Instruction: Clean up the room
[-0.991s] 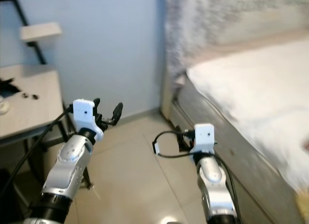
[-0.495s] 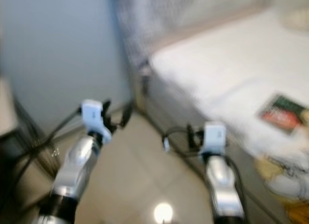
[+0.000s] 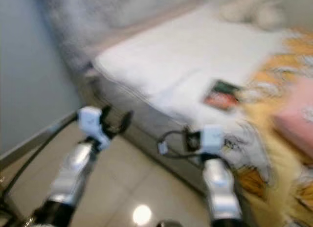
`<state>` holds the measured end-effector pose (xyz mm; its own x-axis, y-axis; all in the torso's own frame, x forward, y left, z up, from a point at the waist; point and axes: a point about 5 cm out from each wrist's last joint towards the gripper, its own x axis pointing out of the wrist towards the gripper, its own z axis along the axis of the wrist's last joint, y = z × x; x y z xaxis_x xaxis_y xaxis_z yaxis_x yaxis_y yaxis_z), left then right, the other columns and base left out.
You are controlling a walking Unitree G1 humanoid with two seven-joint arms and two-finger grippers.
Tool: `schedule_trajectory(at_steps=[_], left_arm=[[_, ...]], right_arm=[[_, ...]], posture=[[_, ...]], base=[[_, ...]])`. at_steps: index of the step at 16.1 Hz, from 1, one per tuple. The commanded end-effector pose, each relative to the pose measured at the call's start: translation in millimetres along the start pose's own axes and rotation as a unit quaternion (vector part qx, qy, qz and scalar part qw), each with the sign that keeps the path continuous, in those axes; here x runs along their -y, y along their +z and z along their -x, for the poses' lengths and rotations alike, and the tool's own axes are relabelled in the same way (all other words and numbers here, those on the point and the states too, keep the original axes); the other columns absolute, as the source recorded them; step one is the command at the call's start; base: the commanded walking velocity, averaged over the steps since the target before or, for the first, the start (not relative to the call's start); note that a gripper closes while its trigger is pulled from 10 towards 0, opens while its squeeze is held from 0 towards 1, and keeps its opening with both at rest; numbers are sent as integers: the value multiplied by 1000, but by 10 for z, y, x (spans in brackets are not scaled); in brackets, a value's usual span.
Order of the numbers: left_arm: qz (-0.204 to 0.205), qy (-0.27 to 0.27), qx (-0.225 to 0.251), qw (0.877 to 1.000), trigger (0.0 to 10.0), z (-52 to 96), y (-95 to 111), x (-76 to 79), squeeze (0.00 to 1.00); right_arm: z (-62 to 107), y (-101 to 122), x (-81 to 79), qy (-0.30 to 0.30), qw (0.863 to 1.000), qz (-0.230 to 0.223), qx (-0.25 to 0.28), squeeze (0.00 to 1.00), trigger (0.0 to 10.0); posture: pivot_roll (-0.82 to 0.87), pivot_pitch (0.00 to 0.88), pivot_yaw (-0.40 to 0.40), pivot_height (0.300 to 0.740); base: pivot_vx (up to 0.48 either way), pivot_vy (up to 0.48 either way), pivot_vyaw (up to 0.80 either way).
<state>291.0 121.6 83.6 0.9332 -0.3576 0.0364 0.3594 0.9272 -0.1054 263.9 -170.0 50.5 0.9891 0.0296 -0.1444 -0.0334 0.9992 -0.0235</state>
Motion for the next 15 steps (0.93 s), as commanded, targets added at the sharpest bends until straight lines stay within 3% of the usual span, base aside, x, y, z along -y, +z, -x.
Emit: schedule_trajectory(at_steps=[1,4,6,8,12,15], left_arm=[[-3,-12,20,1000,10000,-46,74,46,0],[-16,-19,55,998,10000,-91,207,53,0],[-9,-14,85,996,10000,-154,363,48,0],[-1,-11,97,995,10000,-176,428,48,0],[6,-10,85,996,10000,-128,359,91,0],[-25,48,81,995,10000,-206,429,10,0]], right_arm=[[-35,75,98,-15,1000,5,16,0,10000],[-58,333,225,-73,994,7,84,0,10000],[-71,412,358,-122,987,-35,94,0,10000],[-59,421,353,-120,987,-33,101,0,10000],[-9,313,267,-102,991,-18,83,0,10000],[-99,610,135,-65,989,4,130,0,10000]], posture=[[-130,0,27,740],[-135,0,37,740],[-141,0,38,740],[-141,0,41,740],[-136,0,35,740],[-140,0,32,740]], base=[[281,-386,-638],[312,-361,-642],[369,-302,-666],[388,-276,-669],[401,-204,-667],[0,0,-152]])
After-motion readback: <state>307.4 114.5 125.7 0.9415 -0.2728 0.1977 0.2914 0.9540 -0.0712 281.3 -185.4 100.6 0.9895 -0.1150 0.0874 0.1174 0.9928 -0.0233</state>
